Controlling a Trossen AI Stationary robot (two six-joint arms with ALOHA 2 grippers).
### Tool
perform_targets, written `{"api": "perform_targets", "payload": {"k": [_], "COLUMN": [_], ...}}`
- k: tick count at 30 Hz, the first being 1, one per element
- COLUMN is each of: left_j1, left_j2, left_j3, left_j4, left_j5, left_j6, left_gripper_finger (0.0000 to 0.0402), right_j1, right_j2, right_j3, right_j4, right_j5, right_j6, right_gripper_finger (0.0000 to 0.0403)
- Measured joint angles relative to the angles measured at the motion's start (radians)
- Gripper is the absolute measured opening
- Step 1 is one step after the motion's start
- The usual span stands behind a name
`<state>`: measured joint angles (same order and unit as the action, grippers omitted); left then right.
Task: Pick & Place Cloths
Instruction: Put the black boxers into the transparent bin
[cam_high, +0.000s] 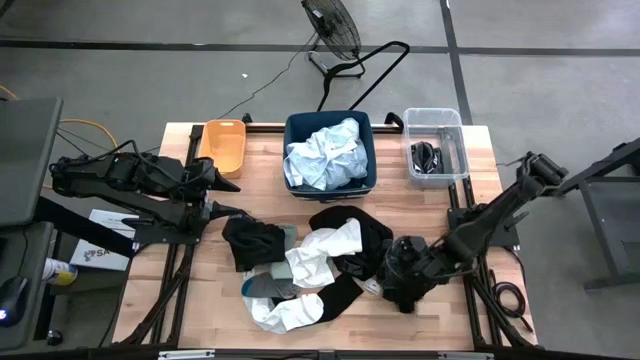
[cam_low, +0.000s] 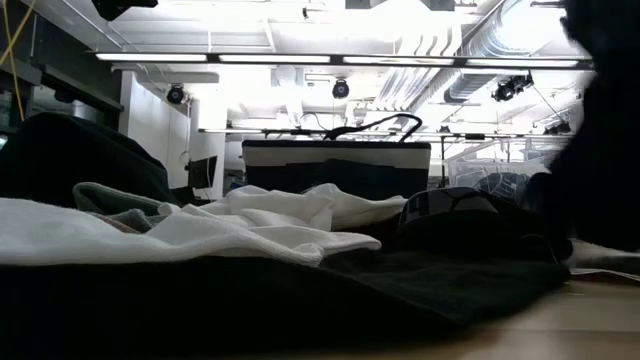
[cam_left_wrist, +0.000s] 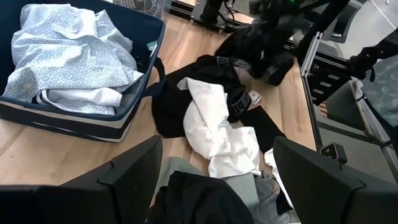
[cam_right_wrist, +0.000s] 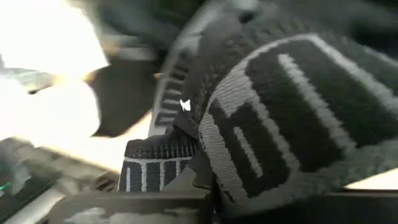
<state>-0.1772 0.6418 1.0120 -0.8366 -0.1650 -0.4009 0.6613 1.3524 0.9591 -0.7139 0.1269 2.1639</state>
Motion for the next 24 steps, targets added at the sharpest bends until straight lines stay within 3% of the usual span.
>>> {"api": "perform_targets", "payload": {"k": [11,24], "left_j1": [0.0,0.0], "left_j2": [0.0,0.0], "left_j3": [0.0,0.0], "left_j4": [0.0,0.001], "left_j5": [0.0,0.0], "left_j6": [0.003,0.003], "left_gripper_finger": [0.0298,0.0298], "right_j1": [0.0,-0.065], "right_j2": [-0.162,-0.334], "right_j3": [0.194,0.209], "right_j4": [-0.104,-0.115], "right_j5": [0.38,0.858], "right_j6": [-0.382,-0.666], "right_gripper_finger": [0.001,0.001]}}
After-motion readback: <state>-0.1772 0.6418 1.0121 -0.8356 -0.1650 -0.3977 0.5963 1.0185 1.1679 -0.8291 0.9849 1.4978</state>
